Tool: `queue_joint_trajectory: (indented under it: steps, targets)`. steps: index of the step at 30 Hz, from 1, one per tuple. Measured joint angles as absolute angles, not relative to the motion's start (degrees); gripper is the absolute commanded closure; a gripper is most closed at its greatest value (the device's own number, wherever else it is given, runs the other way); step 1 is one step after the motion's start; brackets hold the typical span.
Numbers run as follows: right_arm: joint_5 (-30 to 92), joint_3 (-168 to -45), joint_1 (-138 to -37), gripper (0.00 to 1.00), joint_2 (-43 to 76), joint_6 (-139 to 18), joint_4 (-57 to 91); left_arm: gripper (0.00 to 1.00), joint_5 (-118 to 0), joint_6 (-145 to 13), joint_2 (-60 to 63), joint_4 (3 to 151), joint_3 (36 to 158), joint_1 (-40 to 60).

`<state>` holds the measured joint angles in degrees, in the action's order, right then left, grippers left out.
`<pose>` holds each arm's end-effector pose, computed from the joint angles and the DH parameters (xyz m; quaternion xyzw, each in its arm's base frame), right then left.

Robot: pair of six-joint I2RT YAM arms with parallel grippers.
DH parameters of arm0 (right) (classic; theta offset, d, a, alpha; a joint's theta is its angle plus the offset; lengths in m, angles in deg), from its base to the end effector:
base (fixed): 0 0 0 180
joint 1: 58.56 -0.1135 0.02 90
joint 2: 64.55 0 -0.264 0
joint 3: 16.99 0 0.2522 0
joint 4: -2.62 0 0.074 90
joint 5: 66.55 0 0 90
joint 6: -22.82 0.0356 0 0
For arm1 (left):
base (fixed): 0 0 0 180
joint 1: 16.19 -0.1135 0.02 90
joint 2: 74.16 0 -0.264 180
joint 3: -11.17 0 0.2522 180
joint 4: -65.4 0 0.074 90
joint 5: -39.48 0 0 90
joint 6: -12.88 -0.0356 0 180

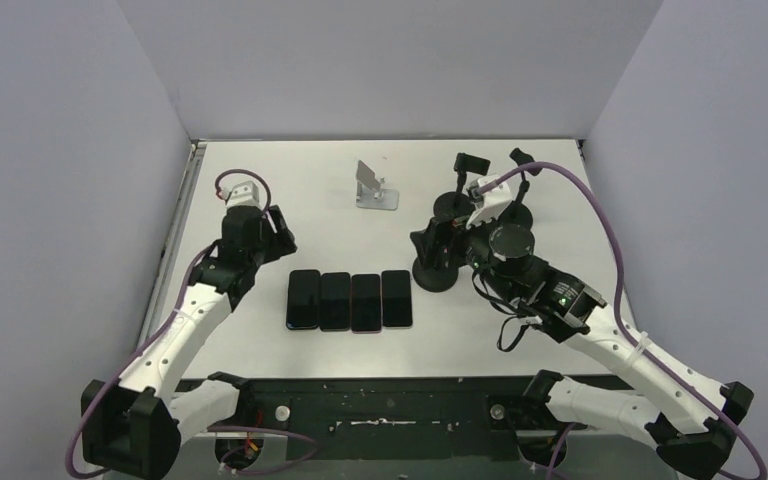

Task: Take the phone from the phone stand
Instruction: Place the phone at the center of the board, then pick up the phone stand at the center of the board.

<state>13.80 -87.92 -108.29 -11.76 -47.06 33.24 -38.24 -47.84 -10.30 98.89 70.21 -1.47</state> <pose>0.1381 0.1537 0.3787 -0.1476 0.7647 0.3034 0.5490 0.2344 -0.0538 0.2619 -0.1596 0.8817 -0.0731 0.4379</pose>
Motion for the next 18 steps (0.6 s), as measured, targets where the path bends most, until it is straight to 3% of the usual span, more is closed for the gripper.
queue_joint_trajectory:
  steps: [6, 18]
  targets:
    - [2.28, -93.85, -103.24, 0.08, -10.05, -46.77, 40.46, 0.34, -37.76, -53.87, -15.33, 86.11, 68.92, -0.24]
    - [-1.87, -90.96, -99.07, 0.41, -14.25, -42.53, 47.01, 0.36, -38.57, -57.42, -14.41, 74.04, 60.78, 3.69]
